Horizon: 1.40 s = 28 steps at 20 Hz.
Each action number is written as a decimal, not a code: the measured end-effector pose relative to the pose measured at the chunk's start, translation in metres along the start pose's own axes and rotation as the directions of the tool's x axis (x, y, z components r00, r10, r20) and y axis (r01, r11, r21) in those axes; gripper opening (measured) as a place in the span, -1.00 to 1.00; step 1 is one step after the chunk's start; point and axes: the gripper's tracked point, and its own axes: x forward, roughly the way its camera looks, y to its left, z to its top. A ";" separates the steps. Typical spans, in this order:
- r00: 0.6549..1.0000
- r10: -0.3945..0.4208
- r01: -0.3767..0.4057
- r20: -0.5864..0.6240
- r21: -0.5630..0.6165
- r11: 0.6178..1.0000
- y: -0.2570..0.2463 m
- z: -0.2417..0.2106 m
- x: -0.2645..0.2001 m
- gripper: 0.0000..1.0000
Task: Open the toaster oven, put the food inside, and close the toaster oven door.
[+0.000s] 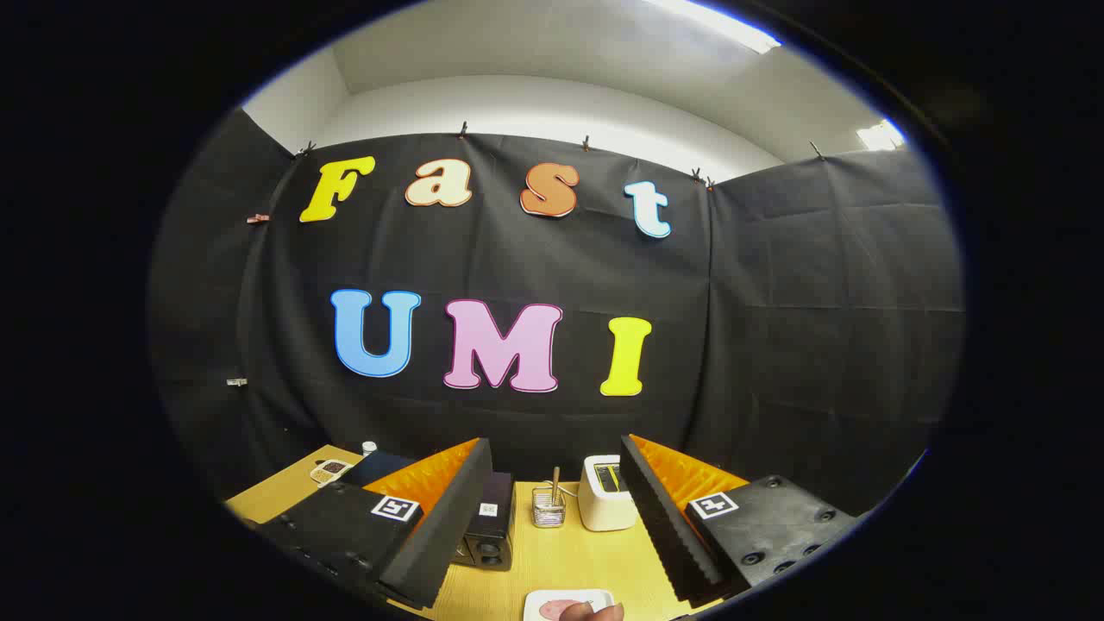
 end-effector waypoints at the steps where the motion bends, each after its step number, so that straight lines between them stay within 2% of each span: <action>1: 1.000 0.002 -0.002 0.000 0.000 1.000 0.000 0.000 -0.001 0.95; 22: 1.000 0.019 -0.019 0.008 -0.004 1.000 0.025 -0.003 -0.006 0.95; 28: 0.997 0.071 -0.071 -0.008 0.056 0.996 0.073 -0.015 0.006 0.95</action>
